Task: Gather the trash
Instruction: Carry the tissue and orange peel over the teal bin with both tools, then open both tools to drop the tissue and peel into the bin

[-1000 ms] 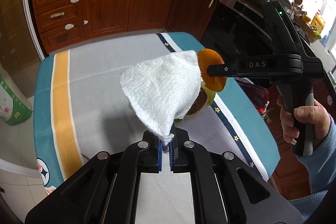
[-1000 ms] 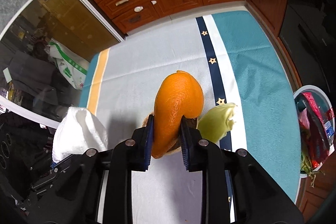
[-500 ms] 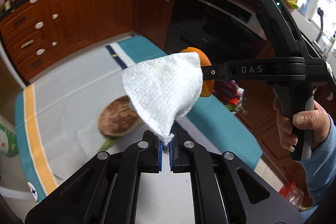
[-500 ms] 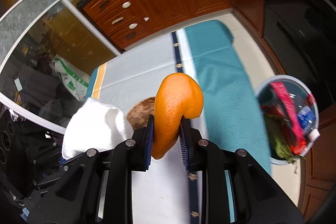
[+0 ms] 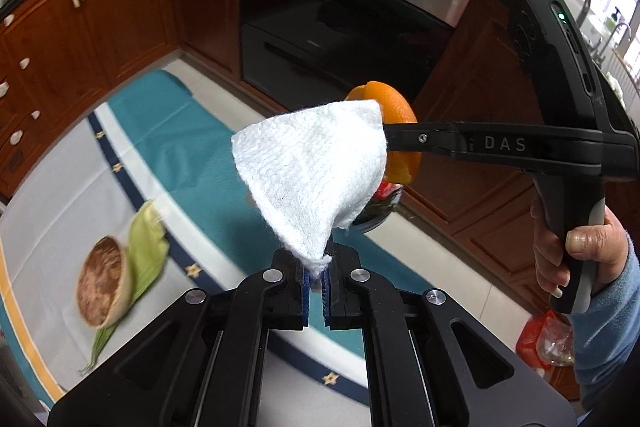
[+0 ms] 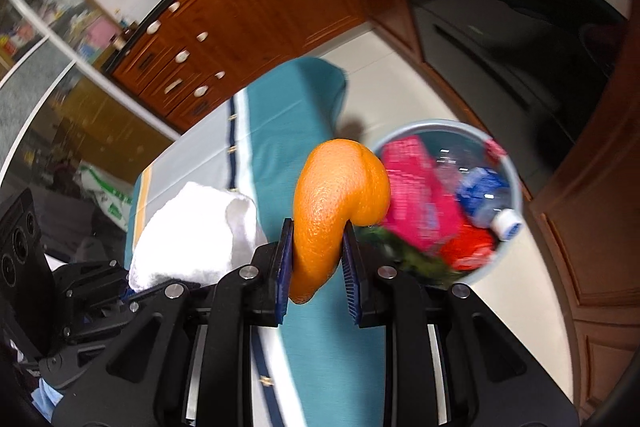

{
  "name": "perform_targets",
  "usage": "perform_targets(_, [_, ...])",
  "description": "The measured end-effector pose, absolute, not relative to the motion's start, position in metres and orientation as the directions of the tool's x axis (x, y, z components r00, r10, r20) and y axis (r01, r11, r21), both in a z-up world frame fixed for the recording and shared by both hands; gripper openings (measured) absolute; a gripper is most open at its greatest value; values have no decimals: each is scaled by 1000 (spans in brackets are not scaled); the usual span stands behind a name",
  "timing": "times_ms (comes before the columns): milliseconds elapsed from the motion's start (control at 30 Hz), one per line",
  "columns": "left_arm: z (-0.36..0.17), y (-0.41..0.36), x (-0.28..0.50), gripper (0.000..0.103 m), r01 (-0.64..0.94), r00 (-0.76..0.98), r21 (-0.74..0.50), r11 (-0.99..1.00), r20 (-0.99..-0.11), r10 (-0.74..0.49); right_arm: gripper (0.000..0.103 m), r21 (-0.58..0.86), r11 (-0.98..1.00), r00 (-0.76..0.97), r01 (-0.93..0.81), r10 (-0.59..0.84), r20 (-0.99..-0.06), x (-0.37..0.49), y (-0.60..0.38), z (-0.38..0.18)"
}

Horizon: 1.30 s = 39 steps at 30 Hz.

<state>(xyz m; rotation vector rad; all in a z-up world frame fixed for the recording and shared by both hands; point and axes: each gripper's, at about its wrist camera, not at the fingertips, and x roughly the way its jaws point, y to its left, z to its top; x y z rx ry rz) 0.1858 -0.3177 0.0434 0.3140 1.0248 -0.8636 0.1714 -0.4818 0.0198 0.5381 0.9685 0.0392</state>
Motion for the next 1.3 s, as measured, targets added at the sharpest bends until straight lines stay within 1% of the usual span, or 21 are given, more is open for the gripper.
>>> perform_targets(167, [23,-369,194,5,774,174,-163,612,-875,-452,22,457,851,563,257,252,-787,165,-519,0])
perform_targets(467, [-41,-439,224,5,765,101,-151,626,-932,-349,22,449,834,482,320,264,-835,190,-551,-57])
perform_targets(700, [-91,-460,243,5,746,26,-175,643,-956,-291,22,420,848,389,322,286,-876,220,-554,-102])
perform_targets(867, [-121,-461,264,5,716,-16,-194,671,-965,-261,22,408,858,352,311,295,-888,234,-556,-119])
perform_targets(1100, [-130,-466,258,5,737,1,-174,653,-966,-258,22,390,867,323,310,289,-901,237,-560,-132])
perform_targets(1300, [-127,-464,251,7,761,52,-127,636,-966,-255,22,391,858,305,333,294,-906,236,-560,-143])
